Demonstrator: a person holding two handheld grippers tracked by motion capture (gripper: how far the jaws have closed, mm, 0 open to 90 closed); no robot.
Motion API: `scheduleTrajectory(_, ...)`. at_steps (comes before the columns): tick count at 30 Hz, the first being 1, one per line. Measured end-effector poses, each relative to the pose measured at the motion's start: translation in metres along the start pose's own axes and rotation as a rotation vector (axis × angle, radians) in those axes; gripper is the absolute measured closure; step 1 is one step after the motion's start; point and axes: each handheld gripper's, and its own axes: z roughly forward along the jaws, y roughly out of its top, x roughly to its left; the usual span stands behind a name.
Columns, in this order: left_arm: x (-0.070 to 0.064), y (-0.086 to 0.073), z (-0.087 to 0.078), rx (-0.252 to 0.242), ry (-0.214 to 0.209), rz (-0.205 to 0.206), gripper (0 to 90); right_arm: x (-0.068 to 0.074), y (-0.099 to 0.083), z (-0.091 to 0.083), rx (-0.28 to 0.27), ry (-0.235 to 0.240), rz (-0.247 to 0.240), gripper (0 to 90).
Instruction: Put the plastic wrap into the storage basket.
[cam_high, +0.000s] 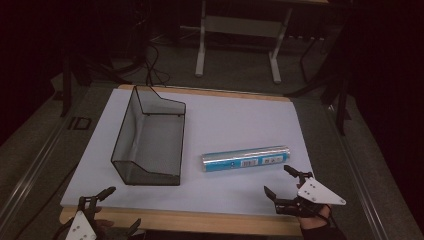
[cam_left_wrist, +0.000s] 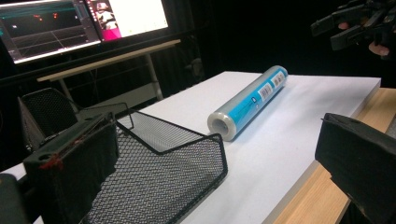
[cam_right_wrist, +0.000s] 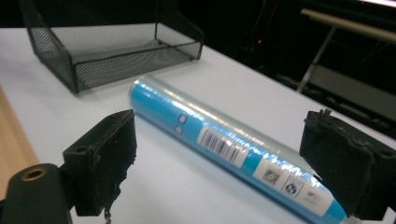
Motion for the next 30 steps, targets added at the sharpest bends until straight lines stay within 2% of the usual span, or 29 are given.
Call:
scheduleTrajectory(4, 0.001, 0.000, 0.001, -0.001, 0.000, -0.005, 0.2, -0.004, 0.000, -0.004, -0.038, 0.021, -0.039, 12.8)
scheduleTrajectory(5, 0.000, 0.001, 0.002, 0.002, 0.003, 0.010, 0.2, -0.005, 0.000, -0.004, -0.028, 0.049, -0.072, 14.4)
scheduleTrajectory(6, 0.000, 0.001, 0.002, 0.004, 0.002, 0.011, 0.2, -0.005, -0.001, -0.004, -0.015, 0.066, -0.079, 14.7)
scheduleTrajectory(10, 0.000, 0.001, 0.004, 0.002, -0.006, 0.010, 0.2, -0.004, -0.003, -0.003, 0.015, 0.081, -0.093, 14.6)
scheduleTrajectory(12, -0.001, 0.001, 0.004, 0.002, -0.010, 0.007, 0.2, -0.005, -0.002, -0.003, 0.041, 0.105, -0.103, 15.1)
scheduleTrajectory(15, -0.001, 0.002, 0.003, 0.002, -0.006, 0.008, 0.2, -0.008, 0.003, -0.002, 0.089, 0.149, -0.065, 17.4)
scheduleTrajectory(16, -0.001, 0.002, 0.003, 0.001, -0.005, 0.007, 0.2, -0.010, 0.006, -0.001, 0.110, 0.172, -0.038, 12.9)
scheduleTrajectory(18, -0.001, 0.001, 0.003, 0.002, -0.006, 0.004, 0.2, -0.011, 0.010, 0.001, 0.131, 0.186, -0.030, 12.0)
scheduleTrajectory(23, -0.001, 0.001, 0.004, 0.003, -0.007, -0.002, 0.2, -0.014, 0.019, 0.006, 0.169, 0.195, -0.046, 11.0)
scheduleTrajectory(25, -0.001, 0.001, 0.003, 0.003, -0.008, -0.003, 0.2, -0.015, 0.026, 0.012, 0.203, 0.201, -0.066, 10.1)
scheduleTrajectory(30, -0.001, 0.001, 0.004, 0.009, -0.012, -0.009, 0.2, -0.019, 0.033, 0.021, 0.235, 0.220, -0.055, 10.1)
